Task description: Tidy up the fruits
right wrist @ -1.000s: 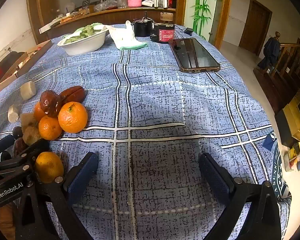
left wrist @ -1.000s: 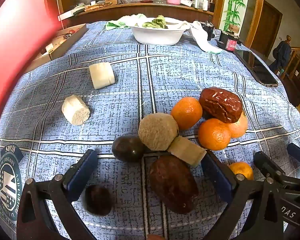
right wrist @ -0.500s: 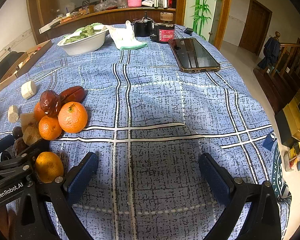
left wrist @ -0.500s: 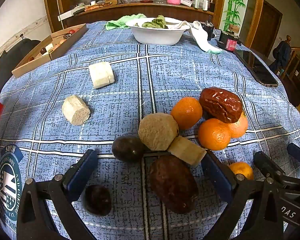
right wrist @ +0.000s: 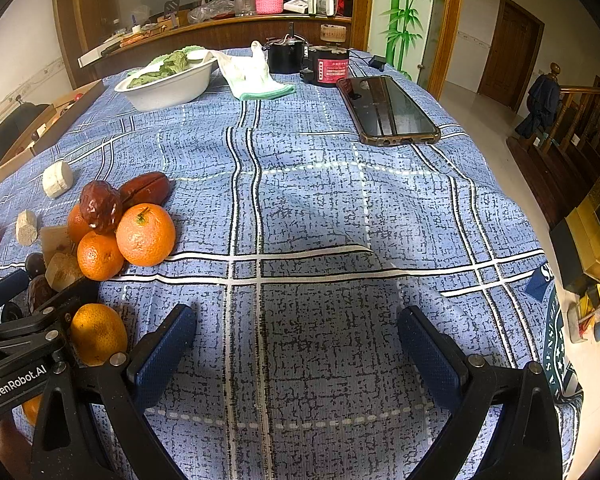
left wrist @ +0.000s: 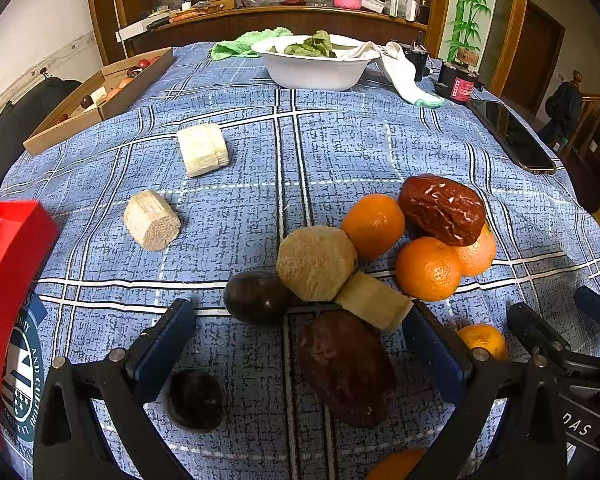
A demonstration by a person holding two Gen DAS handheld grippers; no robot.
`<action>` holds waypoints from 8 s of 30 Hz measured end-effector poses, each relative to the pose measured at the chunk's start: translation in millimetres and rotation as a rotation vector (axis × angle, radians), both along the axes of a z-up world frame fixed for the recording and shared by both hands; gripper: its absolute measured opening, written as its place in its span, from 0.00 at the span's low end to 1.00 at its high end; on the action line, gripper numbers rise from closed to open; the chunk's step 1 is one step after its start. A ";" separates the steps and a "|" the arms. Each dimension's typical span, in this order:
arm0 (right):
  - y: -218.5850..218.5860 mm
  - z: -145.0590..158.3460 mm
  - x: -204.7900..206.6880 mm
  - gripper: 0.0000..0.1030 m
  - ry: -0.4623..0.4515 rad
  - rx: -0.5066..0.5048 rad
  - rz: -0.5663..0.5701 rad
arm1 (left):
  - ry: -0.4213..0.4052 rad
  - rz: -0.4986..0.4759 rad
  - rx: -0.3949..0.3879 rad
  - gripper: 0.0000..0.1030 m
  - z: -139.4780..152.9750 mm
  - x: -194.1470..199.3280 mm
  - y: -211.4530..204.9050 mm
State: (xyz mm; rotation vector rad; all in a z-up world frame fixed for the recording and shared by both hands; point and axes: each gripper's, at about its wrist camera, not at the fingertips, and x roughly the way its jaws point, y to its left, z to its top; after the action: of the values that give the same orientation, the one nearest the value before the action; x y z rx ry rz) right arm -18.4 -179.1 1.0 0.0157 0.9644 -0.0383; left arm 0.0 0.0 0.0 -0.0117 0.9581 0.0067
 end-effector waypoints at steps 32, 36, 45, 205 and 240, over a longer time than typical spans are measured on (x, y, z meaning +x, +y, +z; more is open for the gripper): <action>-0.3 0.3 0.0 1.00 0.000 0.000 0.000 | 0.000 0.000 0.000 0.99 0.0 0.0 0.0; -0.4 0.3 0.0 1.00 0.000 0.000 0.000 | 0.000 0.000 0.000 0.99 0.0 0.0 0.0; -0.5 0.3 0.1 1.00 0.000 0.000 0.000 | 0.000 0.000 0.000 0.99 0.0 0.0 0.0; 417.9 21.2 -82.3 0.40 0.072 0.198 0.887 | -0.136 0.379 -0.453 0.49 36.1 -150.9 399.3; 68.8 50.8 -78.5 0.61 -0.093 0.247 0.232 | -0.019 0.023 -0.486 0.79 60.0 -124.8 213.7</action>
State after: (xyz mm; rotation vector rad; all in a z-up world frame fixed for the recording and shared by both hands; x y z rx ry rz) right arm -96.9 -110.2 51.7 0.1319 0.8684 0.2935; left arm -124.8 213.6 60.0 -0.4700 0.9214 -0.2053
